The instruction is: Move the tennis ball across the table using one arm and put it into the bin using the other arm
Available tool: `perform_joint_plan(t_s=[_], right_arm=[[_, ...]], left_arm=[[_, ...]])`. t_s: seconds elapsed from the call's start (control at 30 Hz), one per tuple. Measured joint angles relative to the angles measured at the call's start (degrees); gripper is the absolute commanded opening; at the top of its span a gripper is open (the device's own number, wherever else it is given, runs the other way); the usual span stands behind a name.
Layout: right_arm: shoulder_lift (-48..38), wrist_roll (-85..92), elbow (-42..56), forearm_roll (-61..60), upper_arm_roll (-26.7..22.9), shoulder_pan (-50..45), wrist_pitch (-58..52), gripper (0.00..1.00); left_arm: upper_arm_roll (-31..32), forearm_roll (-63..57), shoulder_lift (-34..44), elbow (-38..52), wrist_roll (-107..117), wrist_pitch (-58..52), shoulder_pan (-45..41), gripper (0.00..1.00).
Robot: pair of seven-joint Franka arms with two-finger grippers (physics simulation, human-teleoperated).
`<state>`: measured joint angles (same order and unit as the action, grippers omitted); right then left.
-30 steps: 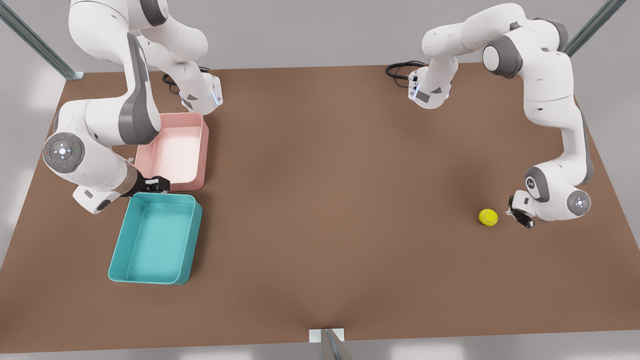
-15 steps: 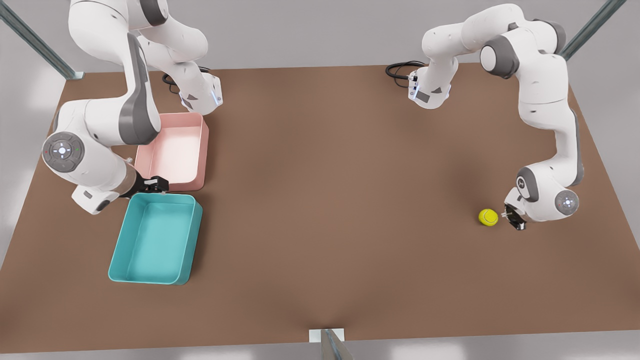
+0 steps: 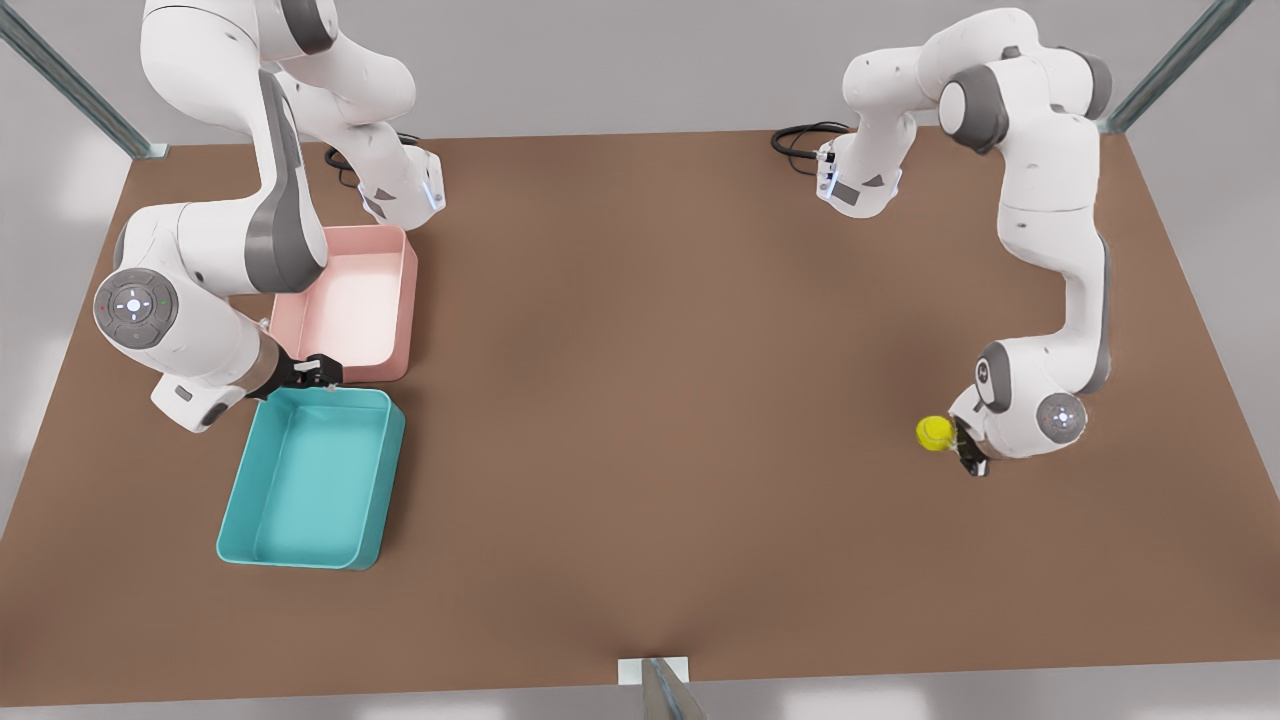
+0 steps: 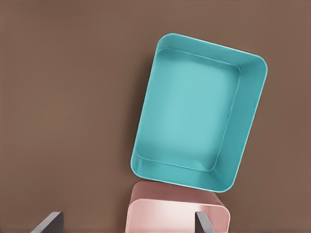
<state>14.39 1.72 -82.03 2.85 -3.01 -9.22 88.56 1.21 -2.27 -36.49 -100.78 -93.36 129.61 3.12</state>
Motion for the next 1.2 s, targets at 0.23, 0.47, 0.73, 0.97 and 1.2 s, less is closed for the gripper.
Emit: perform_joint_plan(t_s=[0.23, 0.47, 0.73, 0.97, 1.2], right_arm=[[0.3, 0.2, 0.0, 0.0, 0.0, 0.0, 0.0, 1.00], [5.8, -1.1, 0.8, -0.4, 0.3, -4.7, 2.1, 1.00], [18.3, -11.9, 4.3, -0.9, 0.5, -20.9, 13.6, 1.00], [23.5, -22.9, -0.5, -2.3, 0.6, -27.5, 25.4, 1.00], [23.7, -32.3, -5.2, -7.7, 0.6, -29.3, 34.1, 1.00]], left_arm=[[5.8, 10.6, 1.7, 2.8, 21.5, -5.8, 1.2, 0.21], [6.0, 5.1, 13.3, 26.7, 46.5, -31.1, -6.4, 0.21], [7.5, 4.0, 19.6, 33.5, 72.3, -55.0, -12.9, 1.00], [4.3, 5.5, 18.2, 32.5, 91.4, -58.6, -13.5, 1.00], [4.4, 5.7, 17.3, 32.1, 102.7, -61.0, -13.8, 1.00]])
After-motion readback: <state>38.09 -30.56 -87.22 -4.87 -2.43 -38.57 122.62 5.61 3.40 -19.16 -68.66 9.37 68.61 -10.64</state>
